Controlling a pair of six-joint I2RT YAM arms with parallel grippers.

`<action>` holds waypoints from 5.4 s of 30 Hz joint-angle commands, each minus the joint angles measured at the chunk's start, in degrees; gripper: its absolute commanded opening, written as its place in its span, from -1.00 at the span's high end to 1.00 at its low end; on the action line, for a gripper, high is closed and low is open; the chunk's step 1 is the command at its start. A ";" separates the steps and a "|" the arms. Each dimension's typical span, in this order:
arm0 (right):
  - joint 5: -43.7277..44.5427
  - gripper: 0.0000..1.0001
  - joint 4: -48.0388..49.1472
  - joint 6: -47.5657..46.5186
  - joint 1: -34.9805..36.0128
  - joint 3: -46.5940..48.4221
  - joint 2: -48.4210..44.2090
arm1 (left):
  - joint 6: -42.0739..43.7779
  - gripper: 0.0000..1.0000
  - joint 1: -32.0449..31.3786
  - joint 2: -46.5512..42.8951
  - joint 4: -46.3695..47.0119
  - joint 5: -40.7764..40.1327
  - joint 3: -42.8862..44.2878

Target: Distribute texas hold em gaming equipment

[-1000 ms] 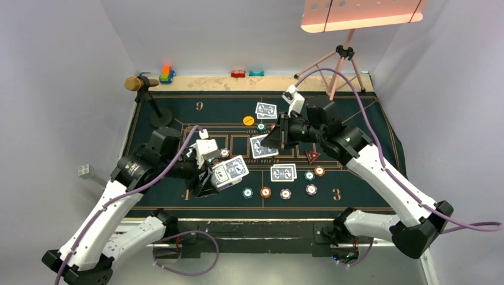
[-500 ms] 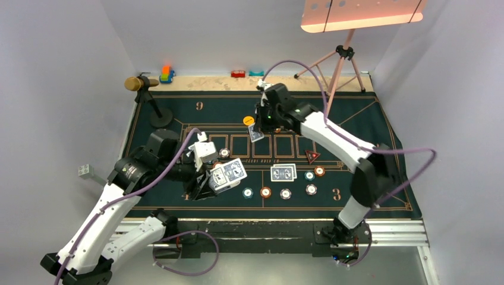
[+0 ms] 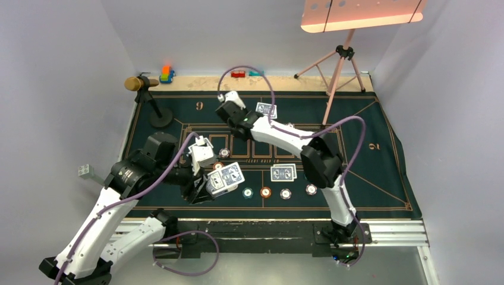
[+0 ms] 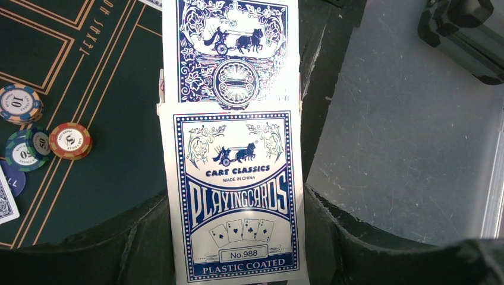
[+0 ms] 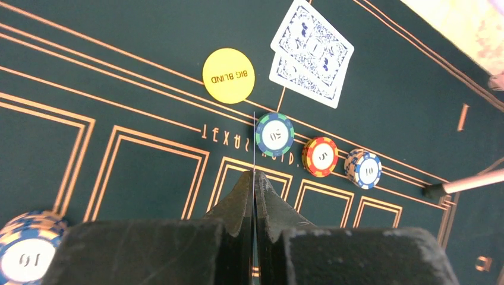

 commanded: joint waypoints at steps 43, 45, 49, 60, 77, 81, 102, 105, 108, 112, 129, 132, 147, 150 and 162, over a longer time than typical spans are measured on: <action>-20.16 -0.33 8.85 2.29 3.26 -9.11 -1.12 | -1.06 0.59 0.32 -0.21 1.53 3.73 0.97; -23.15 -0.34 9.06 3.93 1.63 -10.80 -4.56 | -0.95 0.59 0.31 -0.22 1.42 3.60 1.01; -30.54 -0.39 9.36 7.71 -2.20 -15.81 -13.38 | -0.84 0.59 0.32 -0.19 1.53 3.71 0.94; -53.20 -0.62 13.23 18.84 -9.63 -33.82 -42.97 | -0.65 0.59 0.32 0.56 2.85 2.74 0.11; -78.70 -0.87 31.96 31.64 -4.27 -46.62 -52.31 | 0.31 0.59 0.32 2.92 4.01 1.43 0.57; -79.00 -0.89 31.98 31.85 -2.36 -45.95 -48.98 | 0.59 0.59 0.33 3.73 4.01 1.34 1.17; -79.27 -0.18 30.92 34.59 -0.97 -46.29 -46.01 | 0.69 0.60 0.34 4.16 4.13 1.05 2.33; -78.75 -0.05 29.57 34.03 -1.25 -46.13 -46.33 | 0.65 0.60 0.36 4.18 4.09 1.15 2.34; -77.91 -0.07 28.29 33.16 -1.73 -45.82 -46.84 | 0.47 0.60 0.32 4.05 4.14 1.49 2.41; -77.16 -0.09 26.14 32.03 -2.73 -45.29 -47.31 | 0.10 0.60 0.35 3.96 4.13 1.98 2.59; -74.01 0.26 19.58 28.36 -5.42 -43.28 -50.61 | -0.36 0.60 0.34 3.52 4.06 2.86 2.64; -73.19 0.41 19.05 28.14 -5.88 -42.93 -51.43 | -0.27 0.60 0.34 3.37 4.02 2.81 2.50; -69.41 0.54 11.42 23.93 -7.61 -38.06 -52.21 | -0.35 0.60 0.36 2.91 3.84 2.74 2.24; -67.91 0.55 9.57 22.84 -7.62 -37.33 -52.17 | -0.33 0.60 0.35 2.79 3.84 2.66 2.25; -68.53 0.59 5.82 20.46 -10.44 -31.32 -54.11 | -0.58 0.60 0.35 2.74 3.73 2.74 2.03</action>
